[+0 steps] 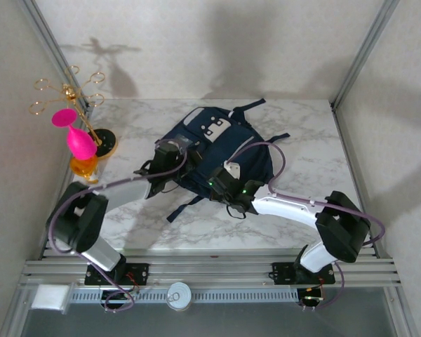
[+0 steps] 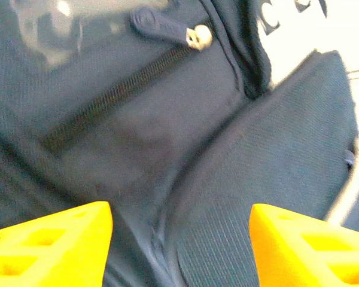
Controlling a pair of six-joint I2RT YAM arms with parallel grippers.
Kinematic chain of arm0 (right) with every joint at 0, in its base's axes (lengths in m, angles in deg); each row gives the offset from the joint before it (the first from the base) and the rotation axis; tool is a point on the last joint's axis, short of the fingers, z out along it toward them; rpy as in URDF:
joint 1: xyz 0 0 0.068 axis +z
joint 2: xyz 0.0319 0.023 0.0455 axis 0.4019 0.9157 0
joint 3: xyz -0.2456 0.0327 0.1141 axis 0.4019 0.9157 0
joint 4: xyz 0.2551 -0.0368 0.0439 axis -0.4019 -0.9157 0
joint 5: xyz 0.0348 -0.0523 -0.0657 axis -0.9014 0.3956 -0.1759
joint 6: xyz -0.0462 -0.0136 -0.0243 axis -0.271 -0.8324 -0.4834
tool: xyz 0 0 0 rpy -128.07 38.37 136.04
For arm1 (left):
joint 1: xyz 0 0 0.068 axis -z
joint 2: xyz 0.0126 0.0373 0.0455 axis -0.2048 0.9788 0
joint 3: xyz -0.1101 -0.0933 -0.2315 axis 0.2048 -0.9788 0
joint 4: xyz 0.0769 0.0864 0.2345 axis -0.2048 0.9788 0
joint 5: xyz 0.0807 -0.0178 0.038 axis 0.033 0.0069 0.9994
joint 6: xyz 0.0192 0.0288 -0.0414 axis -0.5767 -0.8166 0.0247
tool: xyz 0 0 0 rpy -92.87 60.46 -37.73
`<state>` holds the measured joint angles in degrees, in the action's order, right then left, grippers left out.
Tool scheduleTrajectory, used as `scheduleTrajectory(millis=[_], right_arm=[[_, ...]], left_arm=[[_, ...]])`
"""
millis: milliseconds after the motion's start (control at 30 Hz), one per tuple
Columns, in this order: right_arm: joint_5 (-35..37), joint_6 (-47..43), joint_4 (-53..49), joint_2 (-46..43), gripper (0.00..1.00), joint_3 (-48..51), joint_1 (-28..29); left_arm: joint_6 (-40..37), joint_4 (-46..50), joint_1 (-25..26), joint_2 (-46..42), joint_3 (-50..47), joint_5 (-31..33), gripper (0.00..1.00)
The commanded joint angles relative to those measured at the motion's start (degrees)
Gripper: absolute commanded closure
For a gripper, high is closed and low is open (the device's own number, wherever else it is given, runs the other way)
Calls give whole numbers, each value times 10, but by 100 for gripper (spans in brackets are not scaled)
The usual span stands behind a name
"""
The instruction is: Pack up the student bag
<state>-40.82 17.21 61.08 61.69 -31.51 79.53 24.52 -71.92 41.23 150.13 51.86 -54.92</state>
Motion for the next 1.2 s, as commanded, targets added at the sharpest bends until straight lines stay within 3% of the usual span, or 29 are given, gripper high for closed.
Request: scheduleTrajectory(millis=[0,133,267,333,400,467,567,767,967,1067,1133,1167], right_arm=[[-17,-33,21,-27,100,21,1],[-20,-51,32,-33,100,29,1],[-21,-71,42,-38,100,37,2],[-23,-84,40,-34,100,36,1],[-6,-80,18,-31,100,31,1],[17,-68,-9,-32,100,30,-1],[41,-60,-46,-40,100,35,-13],[114,-105,-98,-73,100,40,-37],[86,-164,-66,-87,100,47,-73],[41,-243,38,-60,100,44,-40],[51,-240,35,-23,100,7,-14],[51,-235,34,-7,100,-9,-8]], left_arm=[[139,-75,44,-52,-64,16,35],[238,-145,79,-22,-84,28,38],[273,-191,95,45,-49,31,46],[270,-163,96,68,-19,55,52],[251,-138,94,83,4,85,61],[245,-79,89,84,19,124,78],[231,-63,68,77,7,136,99],[149,9,15,48,-10,115,100],[3,74,-74,17,-6,44,100],[-69,130,-103,34,43,24,100],[-89,136,-110,26,51,31,100],[-91,138,-118,17,47,26,94]])
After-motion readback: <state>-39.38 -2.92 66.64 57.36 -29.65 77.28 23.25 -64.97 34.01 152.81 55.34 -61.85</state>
